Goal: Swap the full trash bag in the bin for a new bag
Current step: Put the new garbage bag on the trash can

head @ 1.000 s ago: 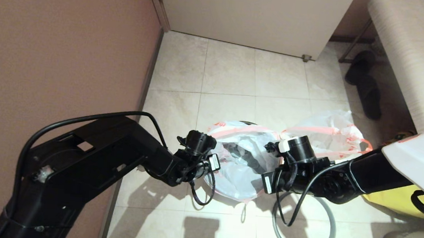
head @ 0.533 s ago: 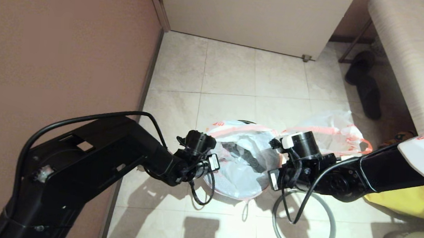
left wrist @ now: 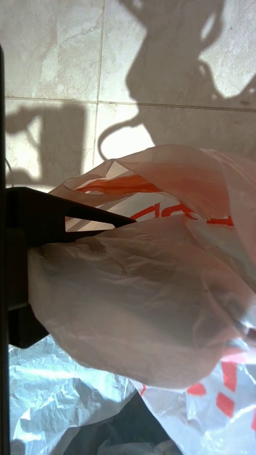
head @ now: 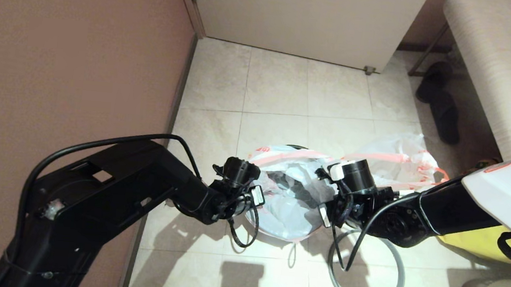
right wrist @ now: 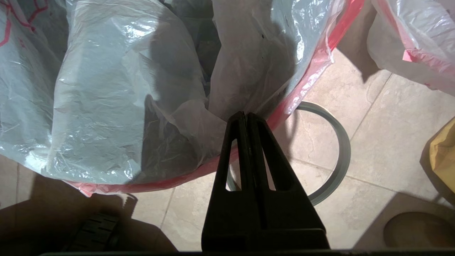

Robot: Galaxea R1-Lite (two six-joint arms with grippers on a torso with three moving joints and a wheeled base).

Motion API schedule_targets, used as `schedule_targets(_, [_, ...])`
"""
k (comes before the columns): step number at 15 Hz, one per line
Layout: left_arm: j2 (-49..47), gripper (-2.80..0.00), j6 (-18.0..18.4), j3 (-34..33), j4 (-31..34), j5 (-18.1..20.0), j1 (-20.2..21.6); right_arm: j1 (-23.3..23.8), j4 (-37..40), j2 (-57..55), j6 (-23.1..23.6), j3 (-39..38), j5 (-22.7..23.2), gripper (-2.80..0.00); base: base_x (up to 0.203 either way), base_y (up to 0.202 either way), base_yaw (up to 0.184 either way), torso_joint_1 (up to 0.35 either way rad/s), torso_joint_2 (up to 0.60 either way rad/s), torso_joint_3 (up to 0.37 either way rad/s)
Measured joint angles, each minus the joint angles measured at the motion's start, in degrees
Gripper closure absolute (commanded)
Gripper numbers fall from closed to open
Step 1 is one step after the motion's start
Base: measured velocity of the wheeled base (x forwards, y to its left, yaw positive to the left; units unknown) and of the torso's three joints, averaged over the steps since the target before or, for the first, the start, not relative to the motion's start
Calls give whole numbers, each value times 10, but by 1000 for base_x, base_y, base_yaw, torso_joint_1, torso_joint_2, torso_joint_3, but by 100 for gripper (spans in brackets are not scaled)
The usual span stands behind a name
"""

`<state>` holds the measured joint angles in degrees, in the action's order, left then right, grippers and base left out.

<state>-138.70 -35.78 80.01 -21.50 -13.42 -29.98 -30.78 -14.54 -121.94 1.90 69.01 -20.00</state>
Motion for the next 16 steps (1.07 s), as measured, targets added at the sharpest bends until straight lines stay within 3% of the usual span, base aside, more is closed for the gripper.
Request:
schedule_targets(11, [1, 0, 0, -2, 0, 0, 0, 3, -1, 10, -18, -37, -7, 0, 0, 0, 0, 0, 0, 0])
schedule_targets(16, [1, 0, -1, -2, 0, 0, 0, 0, -37, -5, -16, -31, -7, 0, 0, 0, 0, 0, 0, 0])
